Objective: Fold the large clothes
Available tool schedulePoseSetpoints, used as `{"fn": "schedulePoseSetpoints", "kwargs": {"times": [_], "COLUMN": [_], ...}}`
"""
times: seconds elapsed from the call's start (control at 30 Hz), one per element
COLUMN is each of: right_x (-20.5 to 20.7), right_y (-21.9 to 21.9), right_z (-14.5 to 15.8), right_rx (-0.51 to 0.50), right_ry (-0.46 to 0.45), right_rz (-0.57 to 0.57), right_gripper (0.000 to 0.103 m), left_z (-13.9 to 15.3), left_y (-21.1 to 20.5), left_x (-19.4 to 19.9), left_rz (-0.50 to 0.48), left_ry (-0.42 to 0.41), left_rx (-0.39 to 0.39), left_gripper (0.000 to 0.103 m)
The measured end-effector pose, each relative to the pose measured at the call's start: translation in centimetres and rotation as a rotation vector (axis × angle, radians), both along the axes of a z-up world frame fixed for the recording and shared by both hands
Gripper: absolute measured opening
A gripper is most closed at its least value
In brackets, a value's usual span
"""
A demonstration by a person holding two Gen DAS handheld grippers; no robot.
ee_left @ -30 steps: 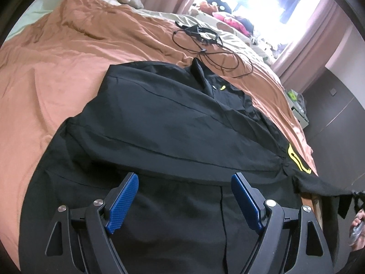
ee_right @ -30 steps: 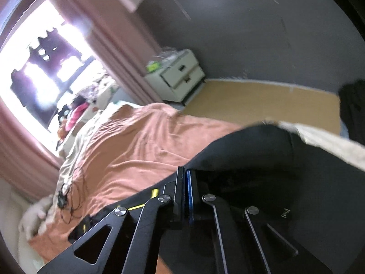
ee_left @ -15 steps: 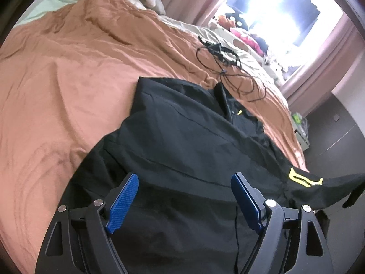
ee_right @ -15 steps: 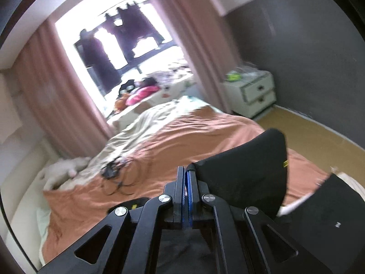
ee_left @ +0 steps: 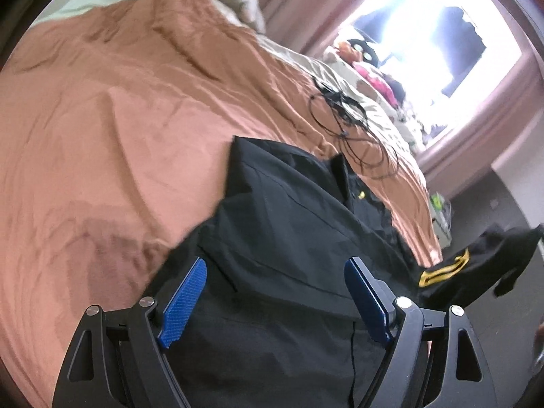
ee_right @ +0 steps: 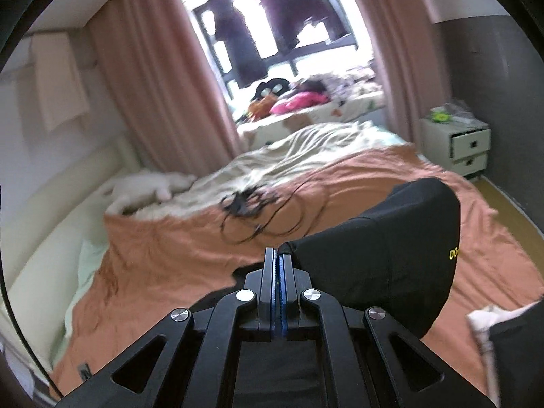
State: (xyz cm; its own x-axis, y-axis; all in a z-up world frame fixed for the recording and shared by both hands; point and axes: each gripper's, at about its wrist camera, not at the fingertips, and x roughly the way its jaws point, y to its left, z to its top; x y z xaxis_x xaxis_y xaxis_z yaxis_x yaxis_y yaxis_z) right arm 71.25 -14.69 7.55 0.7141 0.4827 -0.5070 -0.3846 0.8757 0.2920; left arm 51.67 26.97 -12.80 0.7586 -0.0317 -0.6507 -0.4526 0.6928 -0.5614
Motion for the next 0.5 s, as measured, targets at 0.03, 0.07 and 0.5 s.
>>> {"fn": "schedulePoseSetpoints", "kwargs": {"times": [0.03,0.07,0.5], "right_x": [0.0,0.1,-1.2], "right_y": [1.2,2.1,14.5], "right_z": [-0.9,-1.8,-18.1], "right_rx": [-0.012,-0.023,-0.188], "right_ry": [0.010,0.018,0.288], "right_rz": [0.017,0.029,0.168], "right_gripper": [0.003,0.003,0.043], "left_z": [0.0,0.1,-0.7], "left_y": [0.6,1.0,4.5], "left_x": [-0.4,-0.7,-2.3], "left_rz": [0.021,0.032,0.115], "left_ry": [-0.006,-0.007,0.003], "left_rx": [-0.015,-0.022,-0.086], "left_gripper": [0.084,0.084,0.084]}}
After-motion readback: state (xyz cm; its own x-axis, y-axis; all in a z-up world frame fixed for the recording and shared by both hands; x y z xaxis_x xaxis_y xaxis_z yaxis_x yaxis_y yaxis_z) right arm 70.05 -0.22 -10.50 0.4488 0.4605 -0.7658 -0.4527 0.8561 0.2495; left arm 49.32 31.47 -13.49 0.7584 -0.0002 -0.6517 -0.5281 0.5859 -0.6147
